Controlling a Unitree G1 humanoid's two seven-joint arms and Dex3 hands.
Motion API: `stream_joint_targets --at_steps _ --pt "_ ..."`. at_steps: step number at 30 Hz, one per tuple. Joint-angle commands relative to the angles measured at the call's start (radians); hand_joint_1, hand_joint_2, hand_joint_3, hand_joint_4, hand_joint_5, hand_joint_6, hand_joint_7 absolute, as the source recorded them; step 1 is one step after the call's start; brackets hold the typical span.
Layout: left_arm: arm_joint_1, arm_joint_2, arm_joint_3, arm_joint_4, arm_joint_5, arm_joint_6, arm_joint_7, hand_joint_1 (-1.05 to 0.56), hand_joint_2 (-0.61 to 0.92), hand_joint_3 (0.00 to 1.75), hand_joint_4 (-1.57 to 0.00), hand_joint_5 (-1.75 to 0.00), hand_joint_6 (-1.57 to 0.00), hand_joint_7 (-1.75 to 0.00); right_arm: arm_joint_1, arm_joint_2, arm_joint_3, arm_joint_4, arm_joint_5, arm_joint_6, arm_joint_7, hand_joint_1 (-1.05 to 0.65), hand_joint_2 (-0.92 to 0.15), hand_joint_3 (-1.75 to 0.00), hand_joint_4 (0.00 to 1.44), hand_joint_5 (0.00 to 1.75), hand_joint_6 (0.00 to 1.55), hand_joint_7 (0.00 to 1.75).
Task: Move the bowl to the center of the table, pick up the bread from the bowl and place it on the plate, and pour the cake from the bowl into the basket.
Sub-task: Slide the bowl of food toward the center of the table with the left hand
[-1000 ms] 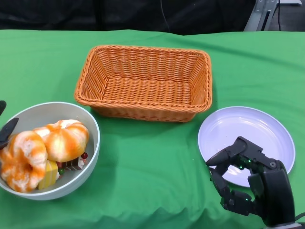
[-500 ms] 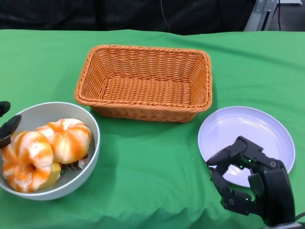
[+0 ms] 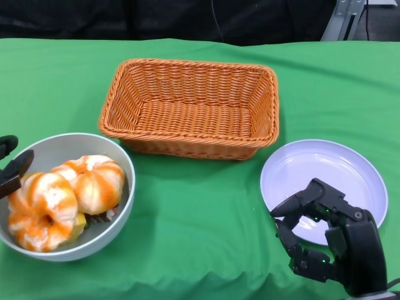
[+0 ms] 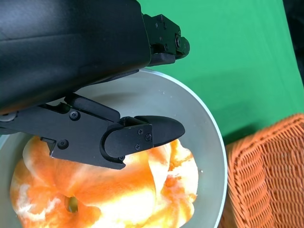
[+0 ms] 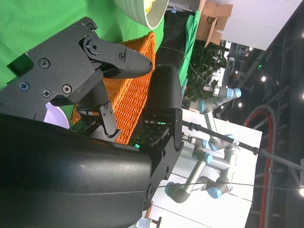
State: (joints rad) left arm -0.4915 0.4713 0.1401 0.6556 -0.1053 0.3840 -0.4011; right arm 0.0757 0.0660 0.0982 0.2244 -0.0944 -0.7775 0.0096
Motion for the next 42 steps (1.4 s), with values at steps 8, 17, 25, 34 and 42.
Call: stream_joint_targets --at_steps 8,17,25,34,42 --pt "0.015 -0.019 0.003 -0.031 -0.035 0.020 -0.034 -0.51 0.92 0.57 -0.06 -0.02 -0.02 0.00 0.003 -0.007 -0.002 -0.006 0.000 -0.008 -0.006 -0.23 -0.52 -0.87 0.75 1.54 0.69 1.27" --pt "0.027 -0.041 0.003 -0.070 -0.045 0.037 -0.049 -0.51 0.92 0.58 -0.06 -0.02 -0.02 -0.01 -0.001 -0.007 -0.004 0.003 0.001 -0.014 -0.006 -0.22 -0.51 -0.89 0.76 1.55 0.69 1.27" --pt "0.053 -0.031 -0.033 -0.117 -0.039 0.025 -0.096 -0.51 0.92 0.59 -0.07 -0.02 -0.04 -0.01 0.004 -0.003 -0.004 -0.004 -0.001 -0.007 -0.010 -0.22 -0.50 -0.89 0.75 1.54 0.70 1.26" --pt "0.072 -0.066 -0.046 -0.179 -0.048 0.071 -0.096 -0.52 0.92 0.57 -0.08 -0.02 -0.01 0.00 0.000 -0.008 -0.001 0.004 0.001 -0.013 -0.002 -0.22 -0.52 -0.87 0.75 1.55 0.69 1.26" --pt "0.086 -0.088 -0.062 -0.224 -0.056 0.088 -0.108 -0.52 0.92 0.57 -0.09 -0.02 0.00 0.00 -0.007 -0.004 -0.001 0.018 0.002 -0.020 -0.006 -0.23 -0.52 -0.86 0.75 1.55 0.70 1.27"
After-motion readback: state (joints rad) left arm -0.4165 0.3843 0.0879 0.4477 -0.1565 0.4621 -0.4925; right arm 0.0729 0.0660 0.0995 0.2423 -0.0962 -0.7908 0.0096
